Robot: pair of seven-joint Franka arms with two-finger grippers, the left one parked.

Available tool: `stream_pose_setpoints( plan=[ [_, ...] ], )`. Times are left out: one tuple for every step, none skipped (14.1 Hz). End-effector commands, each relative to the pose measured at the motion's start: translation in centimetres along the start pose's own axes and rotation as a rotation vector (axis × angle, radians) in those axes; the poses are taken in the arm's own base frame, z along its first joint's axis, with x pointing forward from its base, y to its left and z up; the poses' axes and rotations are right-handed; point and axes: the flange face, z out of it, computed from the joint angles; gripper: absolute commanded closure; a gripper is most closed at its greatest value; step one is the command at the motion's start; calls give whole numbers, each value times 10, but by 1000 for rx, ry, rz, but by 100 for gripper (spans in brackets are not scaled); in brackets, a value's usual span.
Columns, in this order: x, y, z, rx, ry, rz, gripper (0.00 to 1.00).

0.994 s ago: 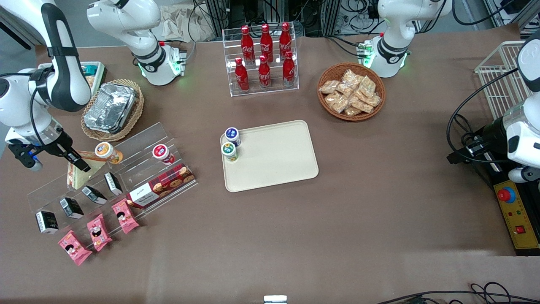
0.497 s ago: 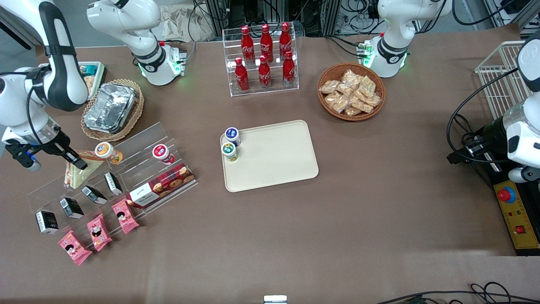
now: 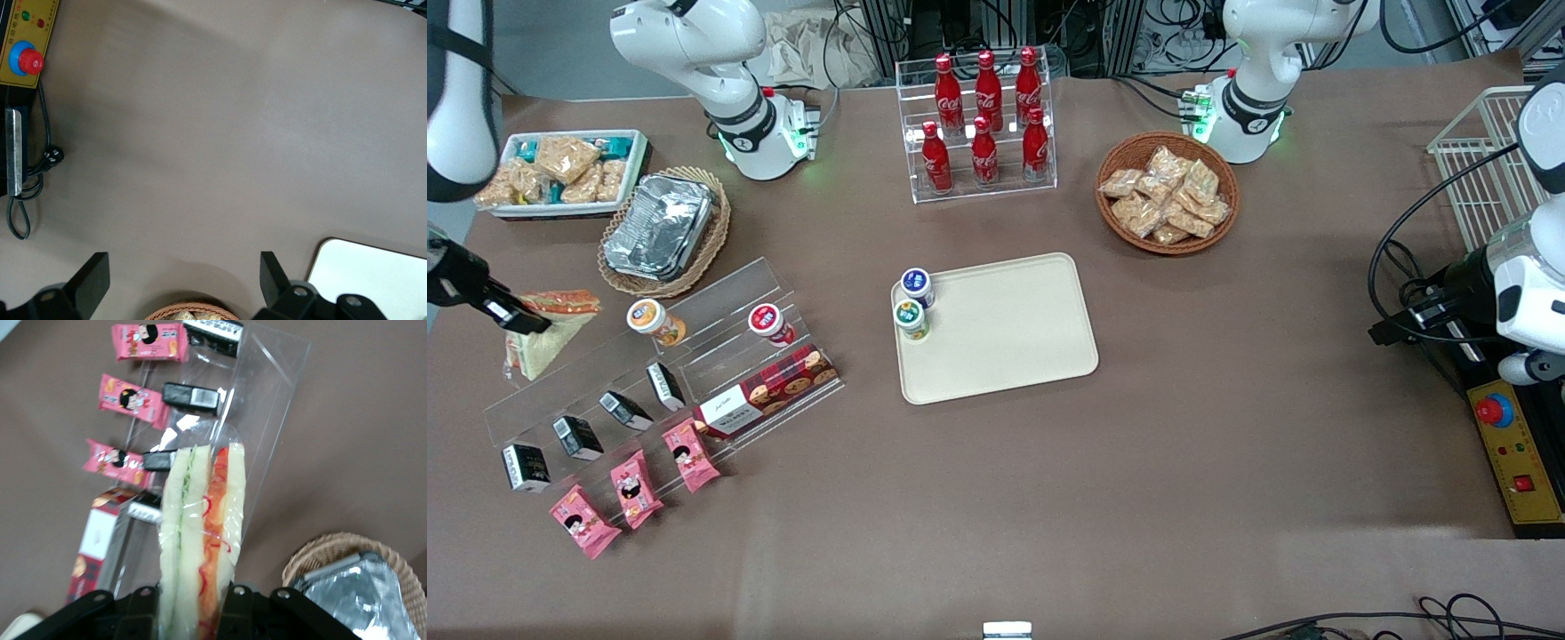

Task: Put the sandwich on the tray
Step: 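Lift the sandwich out of the rack and carry it toward the cream tray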

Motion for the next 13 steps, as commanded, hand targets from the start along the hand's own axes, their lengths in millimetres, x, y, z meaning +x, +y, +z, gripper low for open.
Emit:
stream_pose_setpoints(
  plan=[
    [-18,-52,-34,-2,-38,83,100],
    [-33,-75,-38,-10,-46,112,100],
    [-47,-93,-38,-16,-53,155,100],
    [-65,-115,-37,-23,-57,202,100],
    [-83,-135,-34,-32,-63,246,100],
    [-99,-152,-31,-39,-69,286,100],
    [-119,-171,-29,-45,-71,326,100],
    [-142,-195,-23,-52,-69,356,100],
    [-163,-215,-14,-66,-66,392,100],
    [-185,-235,-5,-72,-60,427,100],
    [-212,-257,5,-79,-50,459,100],
    [-236,-277,17,-80,-31,504,100],
    [-263,-298,33,-86,-14,544,100]
  ],
)
